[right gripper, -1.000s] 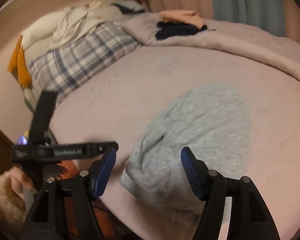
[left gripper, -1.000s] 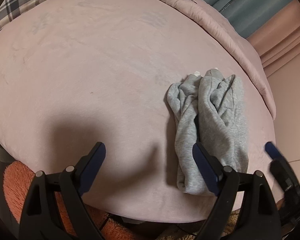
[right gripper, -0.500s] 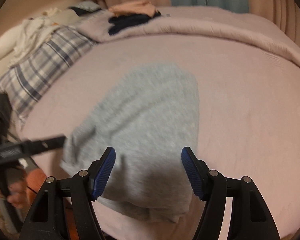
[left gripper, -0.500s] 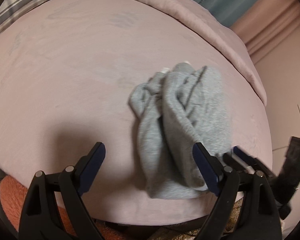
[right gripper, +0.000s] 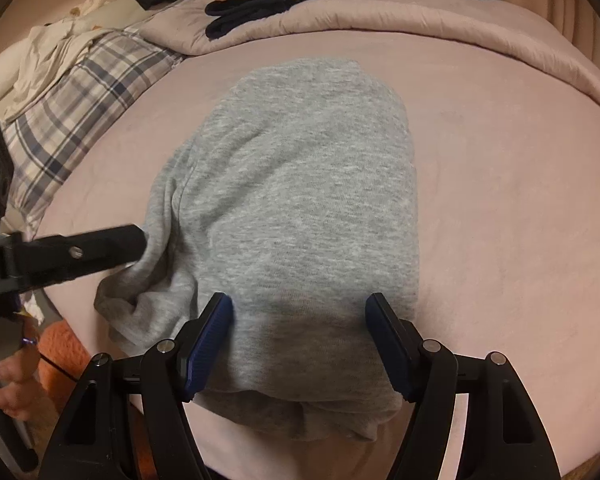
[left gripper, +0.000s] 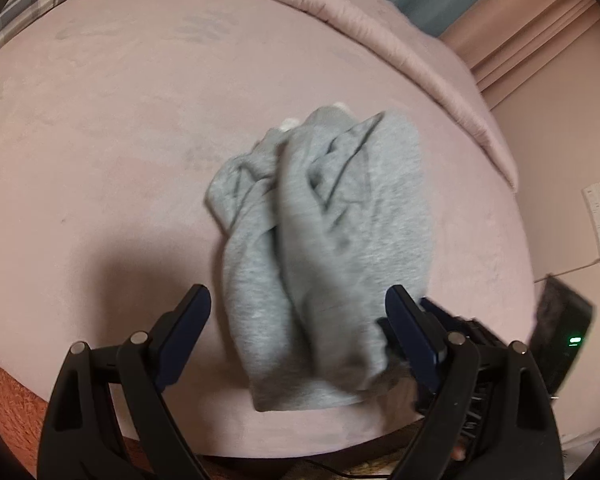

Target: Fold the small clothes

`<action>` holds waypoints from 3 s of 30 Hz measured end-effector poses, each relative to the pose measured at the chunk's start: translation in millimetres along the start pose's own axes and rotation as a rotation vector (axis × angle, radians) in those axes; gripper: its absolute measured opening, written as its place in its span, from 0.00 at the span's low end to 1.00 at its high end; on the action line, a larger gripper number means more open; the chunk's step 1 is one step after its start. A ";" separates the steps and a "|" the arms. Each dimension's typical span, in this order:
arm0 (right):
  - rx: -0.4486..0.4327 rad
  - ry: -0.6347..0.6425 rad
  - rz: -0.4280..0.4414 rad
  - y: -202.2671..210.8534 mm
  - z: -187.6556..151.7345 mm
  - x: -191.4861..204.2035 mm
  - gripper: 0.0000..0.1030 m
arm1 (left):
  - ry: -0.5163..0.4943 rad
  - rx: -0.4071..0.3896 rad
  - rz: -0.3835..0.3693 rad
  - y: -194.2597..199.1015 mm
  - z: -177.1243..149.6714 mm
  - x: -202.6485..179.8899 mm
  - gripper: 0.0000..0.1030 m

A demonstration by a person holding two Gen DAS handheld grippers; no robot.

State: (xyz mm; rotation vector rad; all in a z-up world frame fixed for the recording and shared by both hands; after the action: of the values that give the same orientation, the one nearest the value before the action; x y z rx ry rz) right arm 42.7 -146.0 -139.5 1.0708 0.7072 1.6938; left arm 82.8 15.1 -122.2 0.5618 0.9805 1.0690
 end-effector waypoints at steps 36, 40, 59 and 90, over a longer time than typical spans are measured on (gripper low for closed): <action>-0.053 -0.067 0.060 29.7 13.9 -28.1 0.89 | -0.008 -0.004 0.023 -24.9 -22.1 12.9 0.97; -0.003 -0.153 0.136 16.0 19.5 -46.4 0.90 | 0.028 0.069 -0.012 -49.3 -24.1 15.9 0.97; 0.042 -0.211 0.290 1.8 20.2 -35.5 0.44 | -0.054 -0.019 -0.054 -58.3 18.0 -54.1 0.38; -0.061 -0.319 0.143 7.6 65.2 -124.0 0.62 | -0.234 0.016 0.057 -111.7 43.5 -105.4 0.72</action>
State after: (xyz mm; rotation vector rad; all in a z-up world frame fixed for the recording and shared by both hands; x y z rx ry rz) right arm 115.1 -266.0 -145.2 1.3353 0.3807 1.6013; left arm 157.4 -123.5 -148.6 0.7147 0.7731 1.0207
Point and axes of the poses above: each gripper's, at about its wrist camera, not at the fingertips, and y roughly against the way its jaws point, x to its left, z to its top, the point moved 6 cm from there along -y, roughly the way its jaws point, and after that the axes turned 13 degrees about -y, right-handed, at the moved point
